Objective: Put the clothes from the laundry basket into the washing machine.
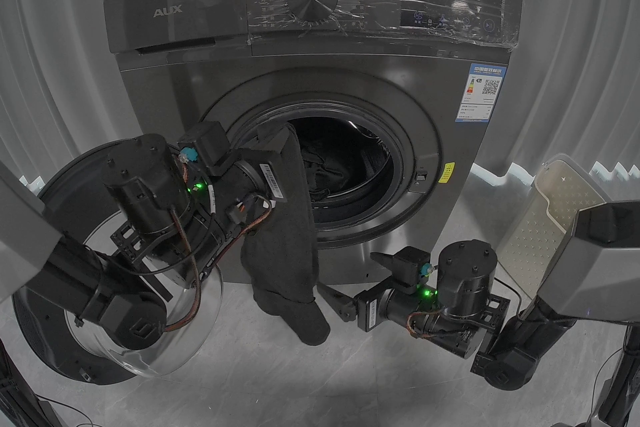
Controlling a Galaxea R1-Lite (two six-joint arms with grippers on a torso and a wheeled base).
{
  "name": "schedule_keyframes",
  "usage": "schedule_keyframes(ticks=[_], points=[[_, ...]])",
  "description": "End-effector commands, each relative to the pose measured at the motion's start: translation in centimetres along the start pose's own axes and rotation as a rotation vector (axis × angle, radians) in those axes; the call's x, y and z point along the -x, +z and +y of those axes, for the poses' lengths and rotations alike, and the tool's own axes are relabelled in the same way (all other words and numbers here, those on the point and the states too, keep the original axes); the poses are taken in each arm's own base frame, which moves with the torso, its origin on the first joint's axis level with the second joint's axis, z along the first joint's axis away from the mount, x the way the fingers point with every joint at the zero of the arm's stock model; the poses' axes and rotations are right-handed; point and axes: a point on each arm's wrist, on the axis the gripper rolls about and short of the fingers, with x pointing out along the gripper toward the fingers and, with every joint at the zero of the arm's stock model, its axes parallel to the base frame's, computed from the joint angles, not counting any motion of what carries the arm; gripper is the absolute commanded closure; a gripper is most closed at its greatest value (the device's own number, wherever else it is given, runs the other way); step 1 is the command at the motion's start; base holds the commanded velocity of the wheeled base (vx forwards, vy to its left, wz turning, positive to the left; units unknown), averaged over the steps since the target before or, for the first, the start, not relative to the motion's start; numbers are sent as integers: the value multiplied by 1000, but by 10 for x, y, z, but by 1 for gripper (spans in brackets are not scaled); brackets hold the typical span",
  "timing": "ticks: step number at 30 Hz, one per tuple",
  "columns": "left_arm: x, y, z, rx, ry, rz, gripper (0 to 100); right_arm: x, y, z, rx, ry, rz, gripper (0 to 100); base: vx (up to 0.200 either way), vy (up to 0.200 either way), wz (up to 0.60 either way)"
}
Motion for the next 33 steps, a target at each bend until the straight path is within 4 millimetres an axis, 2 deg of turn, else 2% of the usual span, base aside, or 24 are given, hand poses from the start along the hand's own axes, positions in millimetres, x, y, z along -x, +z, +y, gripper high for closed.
schedule_keyframes(ticks=[1,9,10,14,20,21,27,33], points=[[-3,-5,0,-2,3,11,100,-5,-11,12,31,61,6,0,0,0,0],[-3,-5,-2,0,-2,11,100,-36,-18,17,35,73,-30,0,0,0,0],[-3,-5,-2,1,-3,10,100,-50,-17,15,33,62,-53,0,0,0,0],[-3,-2,-3,2,-4,3,100,-70,-19,5,28,18,-81,0,0,0,0],[-3,0,-3,3,-6,-5,100,-87,-23,0,24,3,-101,0,0,0,0],[-3,0,-3,3,-6,-5,100,-89,-24,0,24,-6,-100,100,0,0,0],[-2,2,-4,6,-8,-9,100,-103,-21,-16,16,-85,-122,100,0,0,0],[-1,2,-3,7,-5,-10,100,-103,-19,-21,12,-96,-133,100,0,0,0]])
